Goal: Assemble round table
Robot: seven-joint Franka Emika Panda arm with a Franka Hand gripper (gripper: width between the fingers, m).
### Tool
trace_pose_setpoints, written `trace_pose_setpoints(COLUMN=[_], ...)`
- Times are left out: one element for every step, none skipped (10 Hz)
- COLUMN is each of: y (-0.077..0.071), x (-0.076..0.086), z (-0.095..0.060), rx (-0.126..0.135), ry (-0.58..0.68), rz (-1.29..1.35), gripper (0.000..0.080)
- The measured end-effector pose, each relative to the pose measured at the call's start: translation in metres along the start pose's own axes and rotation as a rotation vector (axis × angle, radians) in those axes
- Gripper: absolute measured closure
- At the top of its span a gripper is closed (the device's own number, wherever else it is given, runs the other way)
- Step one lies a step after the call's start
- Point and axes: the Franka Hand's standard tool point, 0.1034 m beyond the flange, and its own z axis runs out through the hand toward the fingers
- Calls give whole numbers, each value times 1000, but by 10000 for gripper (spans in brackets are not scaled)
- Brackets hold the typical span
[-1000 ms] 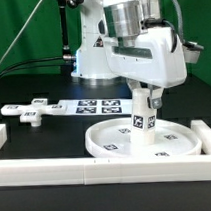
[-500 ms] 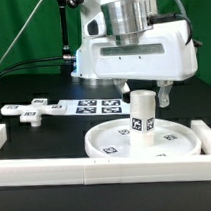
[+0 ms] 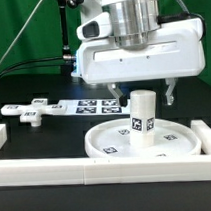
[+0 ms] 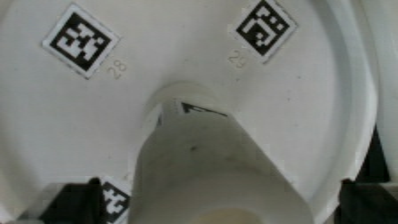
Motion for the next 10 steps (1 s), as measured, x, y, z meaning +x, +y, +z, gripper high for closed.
trace_pose_setpoints(y=[-2, -3, -3, -3, -2, -1, 0, 2, 4, 5], x=[2, 0, -2, -3, -4, -3, -3, -3, -2, -2], z=[-1, 2, 4, 5, 7, 7, 7, 7, 7, 7], rx=[-10, -12, -12, -13, -15, -16, -16, -17, -18, -19], ry=[3, 0, -5, 5, 7, 6, 5, 4, 3, 2], rz=[-103, -175, -234, -249, -327, -386, -457, -510, -596, -682], gripper=[150, 150, 150, 150, 150, 150, 150, 150, 150, 150])
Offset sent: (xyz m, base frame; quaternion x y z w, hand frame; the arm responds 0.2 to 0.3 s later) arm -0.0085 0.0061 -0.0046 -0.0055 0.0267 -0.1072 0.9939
